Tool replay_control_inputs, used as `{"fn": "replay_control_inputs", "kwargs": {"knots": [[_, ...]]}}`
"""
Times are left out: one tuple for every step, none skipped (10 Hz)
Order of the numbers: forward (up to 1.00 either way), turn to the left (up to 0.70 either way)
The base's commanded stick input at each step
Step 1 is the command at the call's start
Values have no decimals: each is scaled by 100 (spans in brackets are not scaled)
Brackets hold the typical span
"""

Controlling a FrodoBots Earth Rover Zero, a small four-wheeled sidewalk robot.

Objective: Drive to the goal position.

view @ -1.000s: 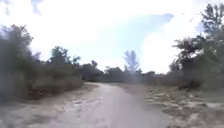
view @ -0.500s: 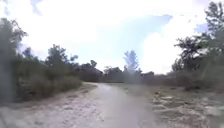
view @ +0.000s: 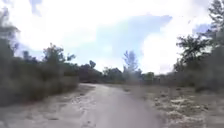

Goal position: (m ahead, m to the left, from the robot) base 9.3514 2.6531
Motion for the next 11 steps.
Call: {"fn": "replay_control_inputs", "kwargs": {"knots": [[85, 0], [85, 0], [85, 0], [85, 0], [85, 0], [85, 0], [85, 0], [85, 0], [85, 0], [85, 0], [85, 0]]}}
